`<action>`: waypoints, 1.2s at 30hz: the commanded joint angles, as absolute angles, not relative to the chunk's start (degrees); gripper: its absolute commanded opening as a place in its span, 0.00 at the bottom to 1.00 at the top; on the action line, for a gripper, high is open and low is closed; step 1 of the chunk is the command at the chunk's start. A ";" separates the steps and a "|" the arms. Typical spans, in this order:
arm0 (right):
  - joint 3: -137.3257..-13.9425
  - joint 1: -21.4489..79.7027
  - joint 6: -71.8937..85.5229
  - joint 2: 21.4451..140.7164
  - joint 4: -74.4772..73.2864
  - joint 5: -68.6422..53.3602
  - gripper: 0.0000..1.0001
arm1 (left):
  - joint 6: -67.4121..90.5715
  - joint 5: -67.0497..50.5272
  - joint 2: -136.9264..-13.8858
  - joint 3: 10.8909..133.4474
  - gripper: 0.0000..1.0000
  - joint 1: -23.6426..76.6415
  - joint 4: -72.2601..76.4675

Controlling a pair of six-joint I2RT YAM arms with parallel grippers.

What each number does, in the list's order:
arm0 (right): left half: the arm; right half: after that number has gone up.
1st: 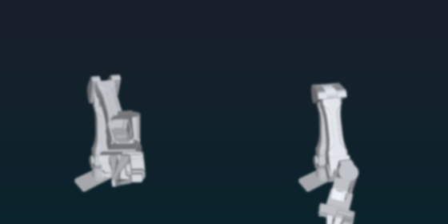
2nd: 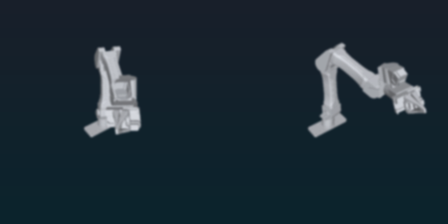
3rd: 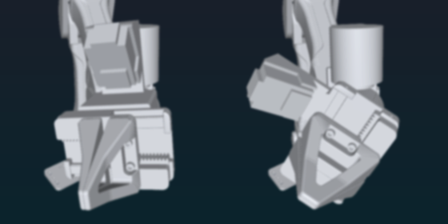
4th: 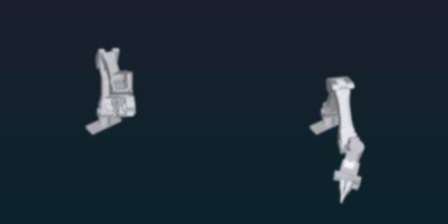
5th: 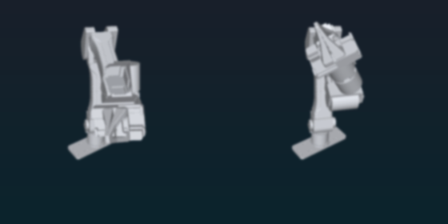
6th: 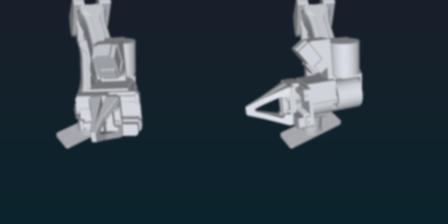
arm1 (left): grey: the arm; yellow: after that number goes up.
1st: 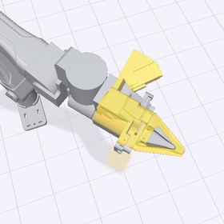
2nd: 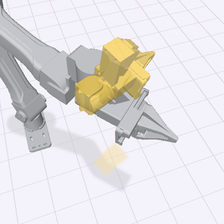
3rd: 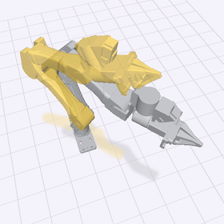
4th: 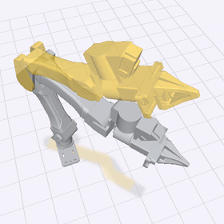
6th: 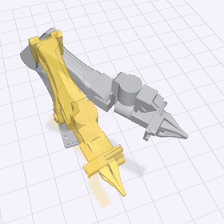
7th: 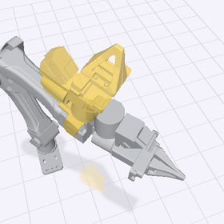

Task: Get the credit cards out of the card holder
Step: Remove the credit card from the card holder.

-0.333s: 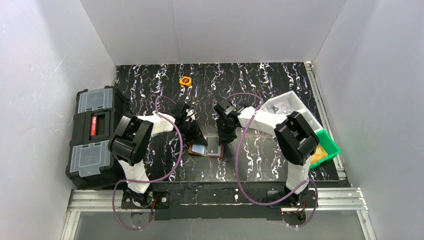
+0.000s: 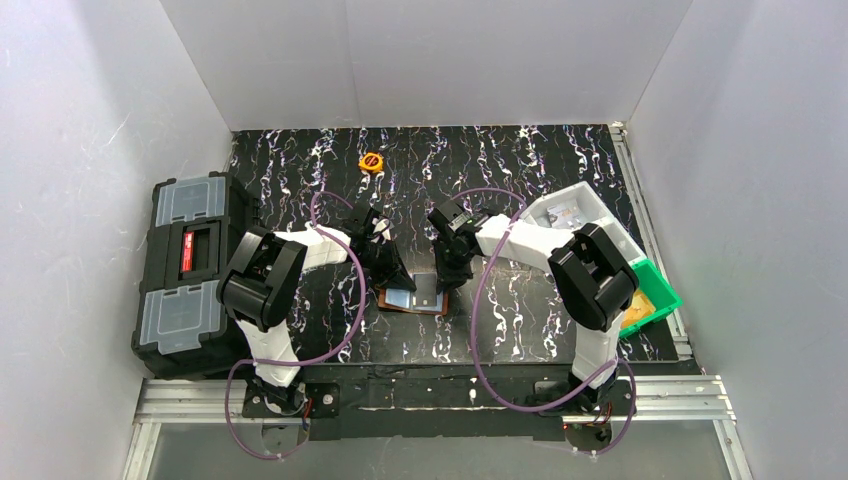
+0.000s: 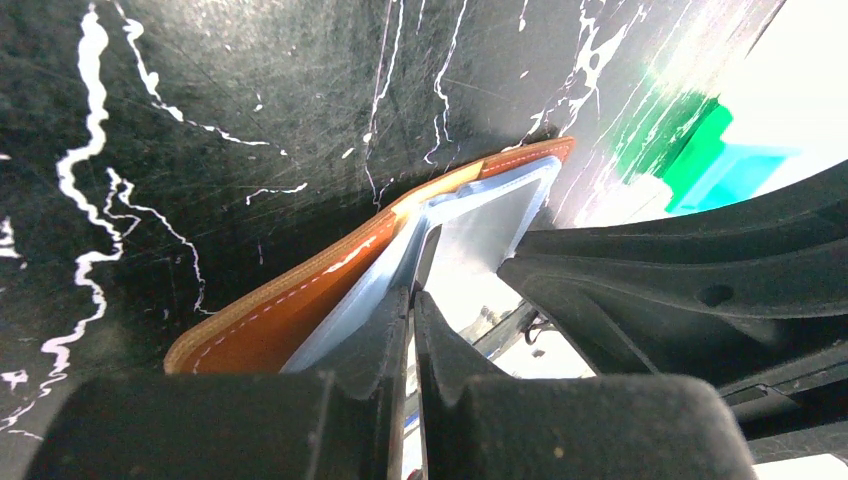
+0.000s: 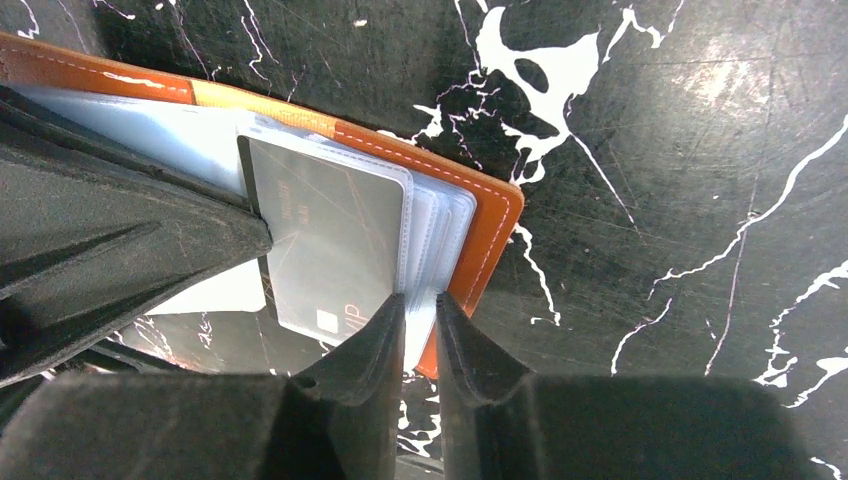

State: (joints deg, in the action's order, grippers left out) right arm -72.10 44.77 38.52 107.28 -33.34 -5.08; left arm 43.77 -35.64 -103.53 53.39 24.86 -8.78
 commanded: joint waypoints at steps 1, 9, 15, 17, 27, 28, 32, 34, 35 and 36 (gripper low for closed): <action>-73.53 45.78 37.22 110.46 -36.73 -2.63 0.23 | 43.40 -35.32 -103.45 53.29 0.00 24.79 -9.36; -75.47 46.84 36.72 114.31 -39.21 -1.33 0.22 | 43.04 -35.41 -103.62 53.69 0.00 24.79 -9.70; -76.40 46.93 36.32 116.45 -41.28 -0.36 0.22 | 41.88 -34.23 -103.73 54.41 0.00 24.66 -11.85; -76.35 46.93 36.34 116.92 -41.54 -0.45 0.21 | 41.67 -34.08 -103.71 54.57 0.00 24.49 -12.15; -75.97 46.60 36.56 117.77 -41.86 -0.98 0.20 | 41.17 -33.88 -103.36 54.42 0.00 23.56 -12.90; -75.96 46.46 36.52 117.77 -41.84 -1.05 0.20 | 41.21 -33.91 -103.28 54.41 0.00 23.43 -12.91; -75.74 46.24 36.52 117.83 -41.66 -1.32 0.19 | 41.13 -34.10 -103.06 54.38 0.00 23.30 -12.83; -75.63 46.26 36.61 117.86 -41.64 -1.33 0.19 | 41.17 -34.08 -103.12 54.38 0.00 23.25 -12.83; -75.66 46.26 36.63 117.86 -41.64 -1.40 0.19 | 41.26 -34.10 -103.12 54.34 0.00 23.13 -12.83; -75.58 46.19 36.58 117.86 -41.59 -1.43 0.19 | 41.25 -34.12 -103.10 54.27 0.00 23.08 -12.71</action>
